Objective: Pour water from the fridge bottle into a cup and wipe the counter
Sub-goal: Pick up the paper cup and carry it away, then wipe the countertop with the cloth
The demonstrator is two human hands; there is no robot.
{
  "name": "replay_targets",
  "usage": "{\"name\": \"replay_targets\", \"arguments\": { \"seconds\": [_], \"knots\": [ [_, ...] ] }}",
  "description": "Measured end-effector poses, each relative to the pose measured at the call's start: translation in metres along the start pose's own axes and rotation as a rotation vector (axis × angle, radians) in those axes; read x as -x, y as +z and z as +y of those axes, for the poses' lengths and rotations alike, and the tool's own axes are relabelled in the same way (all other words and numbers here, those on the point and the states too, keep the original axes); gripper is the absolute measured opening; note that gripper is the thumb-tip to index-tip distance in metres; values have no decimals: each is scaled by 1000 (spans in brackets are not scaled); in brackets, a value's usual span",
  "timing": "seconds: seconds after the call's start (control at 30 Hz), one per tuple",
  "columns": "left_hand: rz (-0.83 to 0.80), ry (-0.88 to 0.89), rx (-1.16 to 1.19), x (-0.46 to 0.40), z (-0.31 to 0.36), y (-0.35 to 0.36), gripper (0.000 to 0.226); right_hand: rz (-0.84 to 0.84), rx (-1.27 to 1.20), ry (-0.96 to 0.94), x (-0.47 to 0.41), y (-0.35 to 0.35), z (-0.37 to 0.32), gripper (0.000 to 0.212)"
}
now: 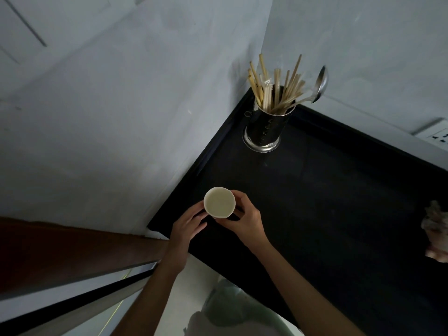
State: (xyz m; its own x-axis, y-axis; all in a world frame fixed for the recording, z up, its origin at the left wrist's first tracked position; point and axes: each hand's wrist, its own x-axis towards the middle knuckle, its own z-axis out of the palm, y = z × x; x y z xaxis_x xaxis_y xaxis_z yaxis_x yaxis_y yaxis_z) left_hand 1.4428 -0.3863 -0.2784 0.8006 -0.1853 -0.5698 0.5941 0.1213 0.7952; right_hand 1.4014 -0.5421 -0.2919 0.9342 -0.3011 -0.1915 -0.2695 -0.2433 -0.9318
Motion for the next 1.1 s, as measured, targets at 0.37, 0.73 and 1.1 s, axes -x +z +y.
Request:
{"name": "replay_targets", "arguments": {
  "seconds": [0.37, 0.73, 1.1],
  "knots": [
    [-28, 62, -96, 7, 6, -2, 27, -121, 139, 6, 6, -15, 4, 80],
    [-28, 496, -759, 63, -2, -3, 39, 28, 422, -94, 78, -93, -11, 43],
    [-72, 942, -1266, 159, -56, 67, 42, 489, 641, -213, 236, -149, 25, 31]
  ]
}}
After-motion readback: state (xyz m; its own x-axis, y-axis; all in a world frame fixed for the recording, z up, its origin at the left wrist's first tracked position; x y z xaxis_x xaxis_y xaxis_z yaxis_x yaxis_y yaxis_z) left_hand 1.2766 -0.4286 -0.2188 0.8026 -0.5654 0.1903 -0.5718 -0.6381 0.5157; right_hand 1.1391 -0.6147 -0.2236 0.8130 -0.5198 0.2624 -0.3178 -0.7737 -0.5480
